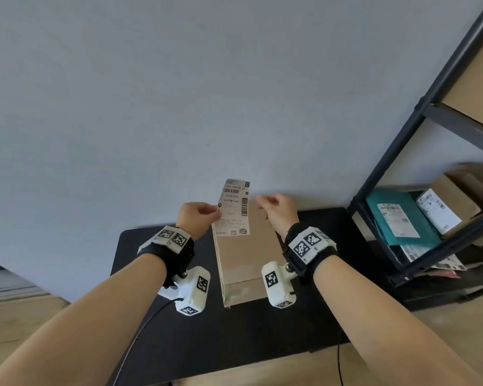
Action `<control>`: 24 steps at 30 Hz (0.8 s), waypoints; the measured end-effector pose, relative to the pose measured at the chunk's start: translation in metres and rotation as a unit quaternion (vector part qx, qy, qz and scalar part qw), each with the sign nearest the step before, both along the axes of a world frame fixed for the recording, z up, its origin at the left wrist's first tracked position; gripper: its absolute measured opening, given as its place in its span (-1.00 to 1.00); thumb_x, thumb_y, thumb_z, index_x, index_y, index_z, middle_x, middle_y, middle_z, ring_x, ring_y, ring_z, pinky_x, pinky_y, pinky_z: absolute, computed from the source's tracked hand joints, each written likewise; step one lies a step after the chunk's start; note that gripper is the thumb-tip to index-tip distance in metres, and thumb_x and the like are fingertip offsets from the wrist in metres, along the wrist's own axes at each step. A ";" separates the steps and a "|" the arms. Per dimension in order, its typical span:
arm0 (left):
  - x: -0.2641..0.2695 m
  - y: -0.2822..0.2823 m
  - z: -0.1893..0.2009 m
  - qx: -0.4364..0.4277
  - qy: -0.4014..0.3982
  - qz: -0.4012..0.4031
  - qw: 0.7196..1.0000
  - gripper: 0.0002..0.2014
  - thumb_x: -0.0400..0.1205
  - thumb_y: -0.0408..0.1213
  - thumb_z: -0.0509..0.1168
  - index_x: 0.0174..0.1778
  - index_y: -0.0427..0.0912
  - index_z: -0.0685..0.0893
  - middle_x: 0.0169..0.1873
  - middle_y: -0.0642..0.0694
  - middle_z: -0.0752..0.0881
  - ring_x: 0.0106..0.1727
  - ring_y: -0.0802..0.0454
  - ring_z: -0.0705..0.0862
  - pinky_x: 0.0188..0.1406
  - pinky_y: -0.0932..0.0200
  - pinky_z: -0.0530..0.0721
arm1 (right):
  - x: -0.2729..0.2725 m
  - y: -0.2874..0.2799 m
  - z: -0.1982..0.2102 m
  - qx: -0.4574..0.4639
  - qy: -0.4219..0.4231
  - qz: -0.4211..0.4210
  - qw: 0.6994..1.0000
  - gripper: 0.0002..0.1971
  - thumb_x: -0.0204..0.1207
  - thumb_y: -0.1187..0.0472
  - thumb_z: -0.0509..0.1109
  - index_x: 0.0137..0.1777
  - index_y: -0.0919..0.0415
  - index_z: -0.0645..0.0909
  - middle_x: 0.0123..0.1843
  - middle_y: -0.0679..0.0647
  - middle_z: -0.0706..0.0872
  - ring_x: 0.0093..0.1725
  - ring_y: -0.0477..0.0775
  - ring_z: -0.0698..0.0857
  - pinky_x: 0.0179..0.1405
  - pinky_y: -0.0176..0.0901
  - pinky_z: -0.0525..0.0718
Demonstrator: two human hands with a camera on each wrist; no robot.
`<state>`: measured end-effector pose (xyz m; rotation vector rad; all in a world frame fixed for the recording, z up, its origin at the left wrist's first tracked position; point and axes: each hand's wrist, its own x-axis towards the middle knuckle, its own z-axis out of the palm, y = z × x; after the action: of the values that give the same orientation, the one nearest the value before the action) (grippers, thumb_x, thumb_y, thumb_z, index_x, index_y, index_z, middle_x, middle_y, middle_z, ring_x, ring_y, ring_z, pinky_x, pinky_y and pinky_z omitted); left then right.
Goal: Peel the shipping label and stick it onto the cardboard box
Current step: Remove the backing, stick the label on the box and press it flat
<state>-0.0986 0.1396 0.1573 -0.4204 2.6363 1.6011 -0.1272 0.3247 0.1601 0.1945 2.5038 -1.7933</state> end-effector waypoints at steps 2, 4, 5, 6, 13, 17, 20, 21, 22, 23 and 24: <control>0.001 0.005 -0.004 0.038 -0.014 0.007 0.999 -0.81 0.54 -0.37 0.43 0.01 -0.38 0.78 -0.14 -0.16 0.75 -0.12 0.00 0.67 0.12 0.10 0.67 | 0.002 0.010 -0.005 0.028 -0.047 0.034 0.998 -0.84 0.56 0.12 0.38 -0.18 0.19 0.65 -0.26 -0.01 0.68 -0.39 -0.12 0.52 -0.37 -0.29 0.46; 0.002 0.011 -0.009 0.070 -0.025 0.024 0.997 -0.80 0.53 -0.40 0.45 0.03 -0.41 0.77 -0.16 -0.19 0.75 -0.12 -0.03 0.67 0.15 0.05 0.68 | 0.004 0.016 -0.011 0.046 -0.091 0.068 0.992 -0.79 0.54 0.11 0.41 -0.03 0.27 0.70 -0.23 0.02 0.68 -0.39 -0.10 0.52 -0.45 -0.31 0.43; 0.002 0.014 -0.012 0.081 -0.029 0.031 0.996 -0.79 0.53 -0.41 0.45 0.05 -0.43 0.76 -0.18 -0.18 0.75 -0.12 -0.05 0.66 0.13 0.05 0.68 | 0.004 0.018 -0.015 0.049 -0.105 0.083 0.990 -0.76 0.53 0.11 0.43 0.03 0.29 0.70 -0.20 0.04 0.70 -0.39 -0.09 0.51 -0.48 -0.30 0.43; 0.003 0.019 -0.014 0.089 -0.034 0.037 0.995 -0.78 0.54 -0.42 0.44 0.05 -0.44 0.75 -0.20 -0.17 0.74 -0.11 -0.06 0.66 0.11 0.04 0.68 | 0.005 0.019 -0.018 0.051 -0.115 0.096 0.987 -0.74 0.52 0.13 0.44 0.07 0.31 0.71 -0.17 0.04 0.72 -0.39 -0.09 0.51 -0.50 -0.29 0.44; -0.001 0.042 -0.035 0.097 -0.065 0.071 0.991 -0.81 0.53 -0.46 0.44 0.04 -0.41 0.75 -0.24 -0.11 0.74 -0.28 0.04 0.68 -0.12 0.22 0.71 | -0.008 0.036 -0.041 0.043 -0.148 0.121 0.981 -0.77 0.47 0.18 0.50 0.03 0.33 0.73 -0.17 0.06 0.76 -0.39 -0.11 0.53 -0.46 -0.30 0.45; -0.001 0.047 -0.046 0.090 -0.070 0.094 0.989 -0.89 0.51 -0.50 0.44 -0.20 -0.20 0.75 -0.35 -0.04 0.71 -0.27 0.00 0.67 -0.14 0.19 0.68 | -0.014 0.039 -0.053 0.039 -0.154 0.135 0.978 -0.80 0.46 0.21 0.51 0.00 0.32 0.74 -0.27 -0.02 0.73 -0.39 -0.13 0.55 -0.43 -0.33 0.46; 0.001 0.047 -0.052 0.082 -0.081 0.104 0.988 -0.87 0.50 -0.49 0.45 -0.25 -0.17 0.75 -0.35 -0.04 0.72 -0.27 0.01 0.69 0.01 0.08 0.70 | -0.014 0.035 -0.062 0.046 -0.160 0.137 0.976 -0.94 0.43 0.23 0.53 -0.16 0.20 0.73 -0.28 -0.03 0.71 -0.38 -0.15 0.57 -0.40 -0.33 0.48; 0.002 0.047 -0.054 0.081 -0.082 0.108 0.987 -0.92 0.49 -0.49 0.46 -0.18 -0.24 0.77 -0.33 -0.06 0.73 -0.25 -0.01 0.70 0.08 0.06 0.71 | -0.014 0.033 -0.065 0.054 -0.159 0.134 0.977 -0.92 0.41 0.22 0.55 -0.23 0.11 0.69 -0.24 -0.01 0.72 -0.35 -0.13 0.59 -0.35 -0.29 0.53; 0.004 0.046 -0.054 0.079 -0.087 0.111 0.987 -0.89 0.48 -0.48 0.47 -0.11 -0.30 0.79 -0.29 -0.10 0.76 -0.21 -0.04 0.73 0.13 0.04 0.72 | -0.014 0.032 -0.068 0.062 -0.156 0.130 0.977 -0.85 0.37 0.22 0.58 -0.27 0.05 0.64 -0.18 0.02 0.74 -0.30 -0.08 0.62 -0.27 -0.21 0.60; 0.004 0.046 -0.056 0.080 -0.092 0.116 0.986 -0.85 0.47 -0.47 0.49 -0.05 -0.32 0.79 -0.22 -0.15 0.78 -0.15 -0.08 0.76 0.17 0.01 0.73 | -0.014 0.031 -0.071 0.070 -0.154 0.125 0.978 -0.80 0.33 0.21 0.61 -0.27 0.01 0.60 -0.11 0.06 0.76 -0.24 -0.02 0.65 -0.16 -0.12 0.67; 0.004 0.046 -0.057 0.080 -0.099 0.121 0.984 -0.81 0.45 -0.45 0.51 -0.03 -0.30 0.78 -0.15 -0.19 0.80 -0.08 -0.12 0.79 0.19 -0.02 0.73 | -0.014 0.030 -0.072 0.075 -0.152 0.122 0.978 -0.76 0.30 0.20 0.63 -0.27 -0.01 0.58 -0.05 0.09 0.77 -0.17 0.04 0.68 -0.03 -0.03 0.70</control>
<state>-0.0942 0.1853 0.1005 -0.8717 2.3646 1.7154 -0.1416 0.3544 0.0880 0.1468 2.3289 -1.3690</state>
